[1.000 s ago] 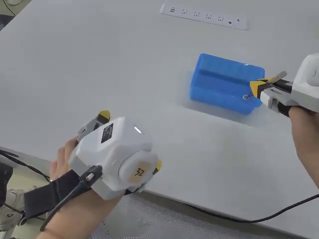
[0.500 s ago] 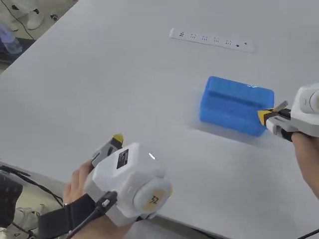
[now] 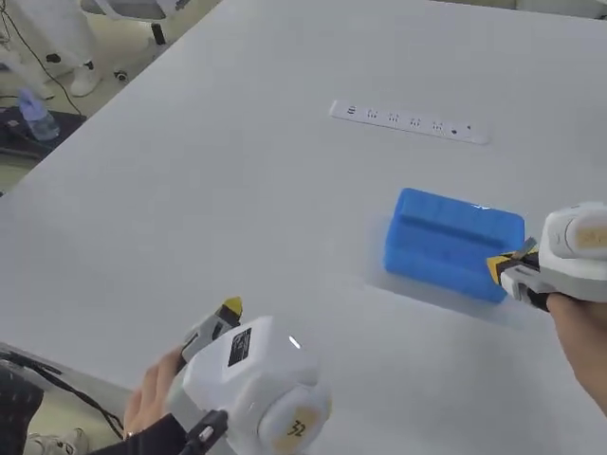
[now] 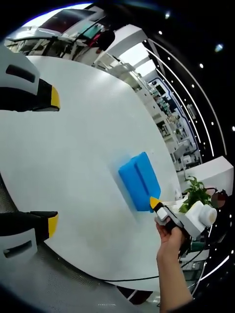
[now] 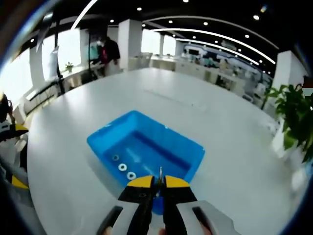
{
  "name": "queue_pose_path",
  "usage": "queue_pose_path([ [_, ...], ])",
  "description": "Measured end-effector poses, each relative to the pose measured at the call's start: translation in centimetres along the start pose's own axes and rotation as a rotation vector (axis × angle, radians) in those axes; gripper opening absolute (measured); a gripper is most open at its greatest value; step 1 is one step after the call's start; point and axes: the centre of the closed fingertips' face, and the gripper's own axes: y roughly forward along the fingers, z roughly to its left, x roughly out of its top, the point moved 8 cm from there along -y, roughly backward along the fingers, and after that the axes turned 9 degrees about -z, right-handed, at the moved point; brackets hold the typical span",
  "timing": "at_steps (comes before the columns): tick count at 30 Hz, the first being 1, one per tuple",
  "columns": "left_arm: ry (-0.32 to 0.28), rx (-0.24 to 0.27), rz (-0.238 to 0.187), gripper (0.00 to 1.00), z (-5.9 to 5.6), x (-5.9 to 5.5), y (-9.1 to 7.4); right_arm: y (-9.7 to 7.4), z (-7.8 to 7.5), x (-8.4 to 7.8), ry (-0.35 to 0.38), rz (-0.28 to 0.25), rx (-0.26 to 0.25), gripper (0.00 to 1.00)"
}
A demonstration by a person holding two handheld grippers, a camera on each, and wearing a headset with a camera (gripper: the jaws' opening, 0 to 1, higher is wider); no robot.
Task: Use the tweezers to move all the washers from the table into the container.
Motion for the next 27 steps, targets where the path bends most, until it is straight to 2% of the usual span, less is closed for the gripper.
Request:
queue_pose_path([
  [2, -0.004, -0.001, 0.003, 0.84, 0.0, 0.0, 0.0, 0.0, 0.0, 0.0, 0.042, 0.018, -0.010, 0.04],
  [7, -0.028, -0.010, -0.012, 0.79, 0.0, 0.2, -0.1, 0.6, -0.1, 0.5, 0.022, 0.040, -0.017, 0.04],
  [10, -0.056, -0.012, -0.061, 0.73, 0.1, 0.8, -0.4, 0.6, -0.1, 0.6, -0.003, 0.047, -0.014, 0.04],
  [13, -0.112, -0.043, -0.092, 0.69, 0.2, 1.4, -0.6, -0.2, -0.2, 1.3, -0.044, 0.021, -0.014, 0.04],
  [15, -0.139, -0.061, -0.109, 0.69, 0.3, 1.9, -0.7, -1.2, -0.1, 2.2, -0.057, -0.021, -0.003, 0.04],
  [17, -0.151, -0.062, -0.123, 0.62, 0.7, 2.8, -0.8, -2.2, -0.1, 3.0, -0.069, -0.047, -0.001, 0.04],
  [18, -0.142, -0.047, -0.143, 0.58, 1.0, 3.7, -1.0, -2.6, -0.1, 3.3, -0.071, -0.059, 0.006, 0.04],
  [20, -0.113, -0.047, -0.221, 0.51, 1.5, 5.5, -1.3, -3.9, 0.3, 4.2, -0.078, -0.109, 0.017, 0.04],
  [21, -0.114, -0.052, -0.228, 0.50, 1.6, 5.9, -1.4, -4.6, 0.6, 4.6, -0.076, -0.128, 0.030, 0.04],
  [22, -0.109, -0.081, -0.263, 0.49, 1.8, 7.1, -1.7, -5.0, 0.8, 5.0, -0.071, -0.143, 0.042, 0.04],
  [23, -0.106, -0.098, -0.277, 0.50, 1.9, 7.7, -1.8, -5.5, 1.2, 5.4, -0.048, -0.166, 0.055, 0.04],
  [25, -0.114, -0.157, -0.311, 0.49, 2.1, 9.2, -2.1, -6.6, 2.1, 6.2, -0.004, -0.217, 0.119, 0.04],
  [27, -0.151, -0.203, -0.338, 0.47, 2.2, 10.5, -2.3, -7.7, 3.0, 6.7, 0.042, -0.236, 0.175, 0.04],
])
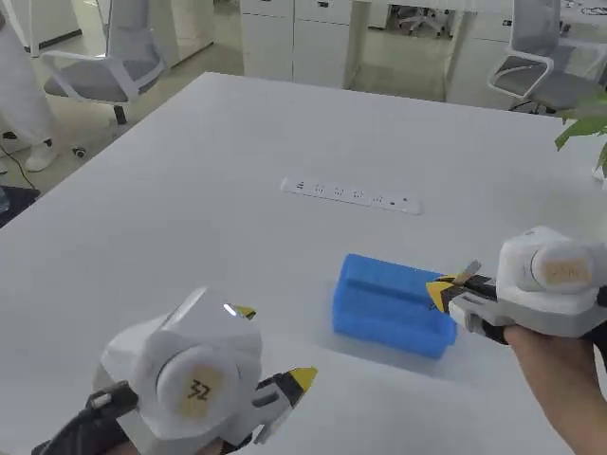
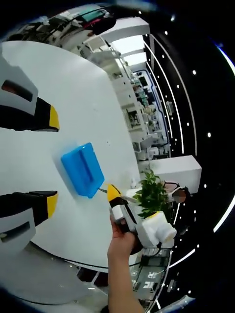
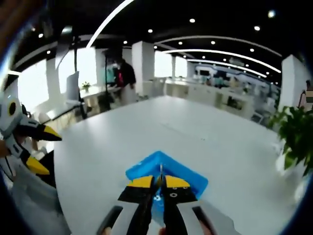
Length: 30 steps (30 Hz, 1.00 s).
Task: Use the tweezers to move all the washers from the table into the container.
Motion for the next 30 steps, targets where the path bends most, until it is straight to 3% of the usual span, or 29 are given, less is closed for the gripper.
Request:
queue_pose_path([
  [3, -0.044, -0.093, -0.043, 0.43, -0.5, 1.6, 0.2, -0.9, 1.6, 0.7, 0.021, -0.014, 0.092, 0.04],
  [7, -0.083, -0.221, -0.076, 0.36, -1.4, 3.6, 0.5, -1.9, 4.1, 1.3, -0.037, -0.006, 0.217, 0.04],
  [10, -0.119, -0.319, -0.117, 0.36, -1.9, 5.3, 0.9, -2.5, 5.4, 1.3, -0.064, 0.006, 0.270, 0.04],
  [13, -0.123, -0.399, -0.137, 0.35, -2.2, 6.4, 1.4, -3.1, 6.6, 1.0, -0.075, 0.043, 0.336, 0.04],
  [17, -0.116, -0.520, -0.161, 0.33, -2.9, 7.5, 2.1, -3.9, 7.7, 0.5, -0.111, 0.065, 0.363, 0.04],
  [20, -0.095, -0.638, -0.127, 0.31, -3.7, 7.3, 2.5, -4.3, 8.2, 0.2, -0.111, 0.076, 0.392, 0.04],
  [24, -0.050, -0.774, -0.123, 0.24, -5.1, 6.7, 3.0, -4.9, 9.0, -0.3, -0.117, 0.094, 0.430, 0.04],
  [26, -0.007, -0.790, -0.121, 0.21, -5.7, 6.5, 3.3, -5.0, 9.3, -0.7, -0.134, 0.117, 0.450, 0.04],
  [28, -0.004, -0.829, -0.112, 0.18, -6.4, 6.5, 3.5, -5.0, 9.6, -1.1, -0.152, 0.134, 0.461, 0.04],
  [30, -0.003, -0.836, -0.109, 0.17, -6.6, 6.5, 3.8, -4.9, 9.8, -1.4, -0.163, 0.148, 0.480, 0.04],
])
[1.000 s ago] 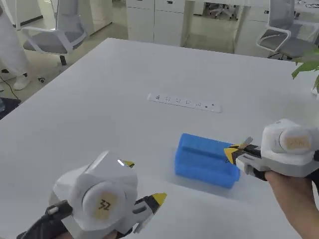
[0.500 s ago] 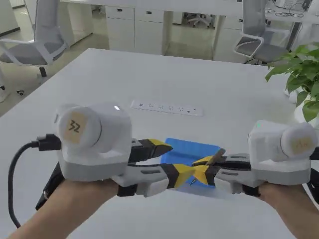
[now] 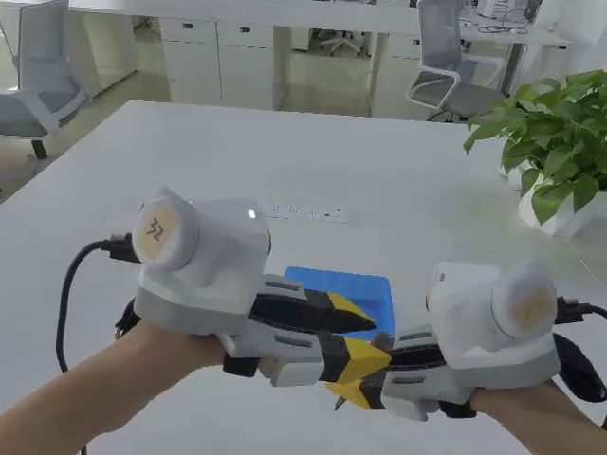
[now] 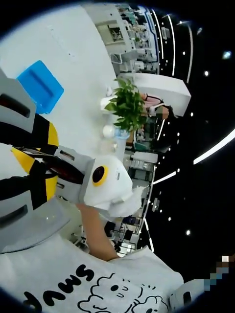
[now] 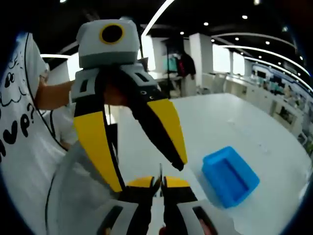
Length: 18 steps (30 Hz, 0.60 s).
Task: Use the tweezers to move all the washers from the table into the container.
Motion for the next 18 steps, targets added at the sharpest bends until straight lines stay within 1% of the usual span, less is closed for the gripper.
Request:
queue_pose_path([
  [1, 0.009, -0.028, 0.010, 0.16, -0.1, -0.1, 0.3, 0.1, 0.1, -0.1, -0.001, 0.004, 0.008, 0.04],
  [3, 0.024, -0.055, 0.024, 0.12, 0.0, -0.3, 0.5, 0.2, 0.1, -0.2, -0.010, 0.013, 0.015, 0.04],
  [4, 0.036, -0.083, 0.035, 0.11, -0.1, -0.5, 0.6, 0.2, 0.1, -0.3, -0.014, 0.018, 0.021, 0.04],
  [7, 0.050, -0.116, 0.053, 0.06, 0.0, -0.7, 0.6, 0.2, 0.1, -0.4, -0.021, 0.027, 0.040, 0.05],
  [10, 0.055, -0.135, 0.072, 0.00, 0.4, -0.8, 0.7, 0.2, 0.1, -0.7, -0.032, 0.045, 0.058, 0.05],
  [14, 0.071, -0.162, 0.091, 0.00, 0.7, -1.1, 0.8, 0.3, 0.0, -1.2, -0.043, 0.066, 0.075, 0.05],
  [16, 0.099, -0.150, 0.103, 0.00, 1.1, -1.4, 0.6, 0.2, -0.4, -1.7, -0.047, 0.085, 0.070, 0.05],
  [17, 0.101, -0.146, 0.111, 0.00, 1.3, -1.6, 0.5, 0.2, -0.6, -2.0, -0.051, 0.094, 0.066, 0.05],
  [18, 0.119, -0.136, 0.122, 0.00, 1.7, -1.9, 0.3, 0.1, -0.9, -2.3, -0.051, 0.101, 0.061, 0.06],
])
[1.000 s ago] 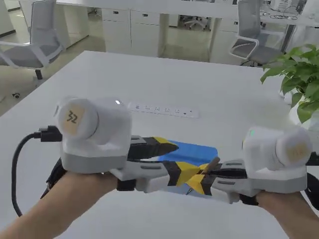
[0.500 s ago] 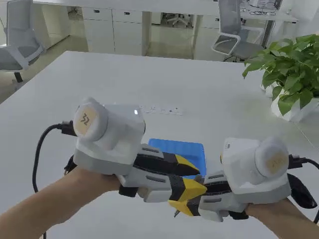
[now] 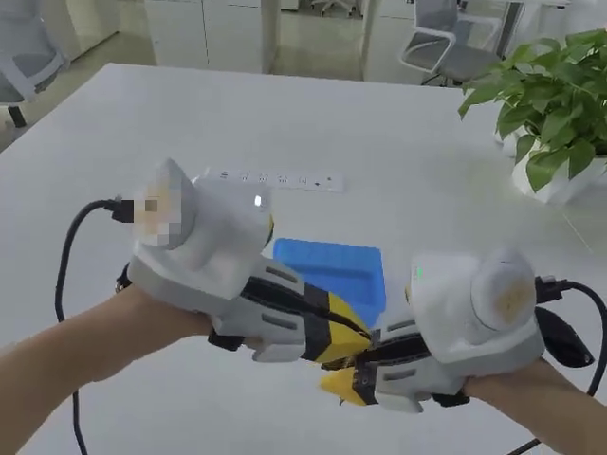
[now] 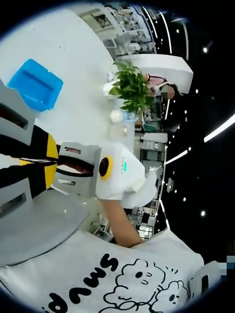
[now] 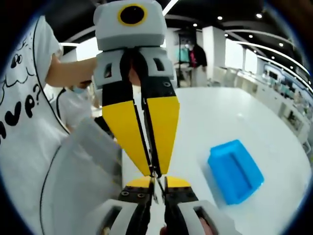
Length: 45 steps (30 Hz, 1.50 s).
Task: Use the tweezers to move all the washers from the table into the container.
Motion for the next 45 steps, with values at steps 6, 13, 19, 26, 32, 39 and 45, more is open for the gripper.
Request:
queue_pose_path([
  [6, 0.060, 0.033, 0.021, 0.00, 0.6, -1.8, 0.2, 0.3, -1.4, -1.1, -0.046, 0.072, -0.035, 0.07],
  [13, 0.165, 0.089, 0.144, 0.00, 1.4, -5.3, 1.5, 2.5, -3.0, -4.0, -0.059, 0.159, -0.062, 0.07],
  [19, 0.200, 0.089, 0.242, 0.00, 2.5, -8.5, 2.5, 4.4, -4.0, -6.4, -0.052, 0.219, -0.098, 0.08],
  [26, 0.196, 0.068, 0.331, 0.00, 3.6, -11.0, 3.0, 5.7, -4.1, -8.3, -0.075, 0.237, -0.158, 0.08],
  [32, 0.202, 0.058, 0.390, 0.00, 4.0, -12.5, 3.1, 6.1, -4.1, -8.6, -0.088, 0.234, -0.164, 0.08],
  [39, 0.189, 0.087, 0.433, 0.00, 4.2, -14.2, 3.3, 6.2, -4.4, -8.5, -0.077, 0.235, -0.180, 0.10],
  [45, 0.161, 0.136, 0.427, 0.00, 5.1, -14.6, 2.7, 5.1, -4.1, -8.2, -0.054, 0.215, -0.213, 0.14],
])
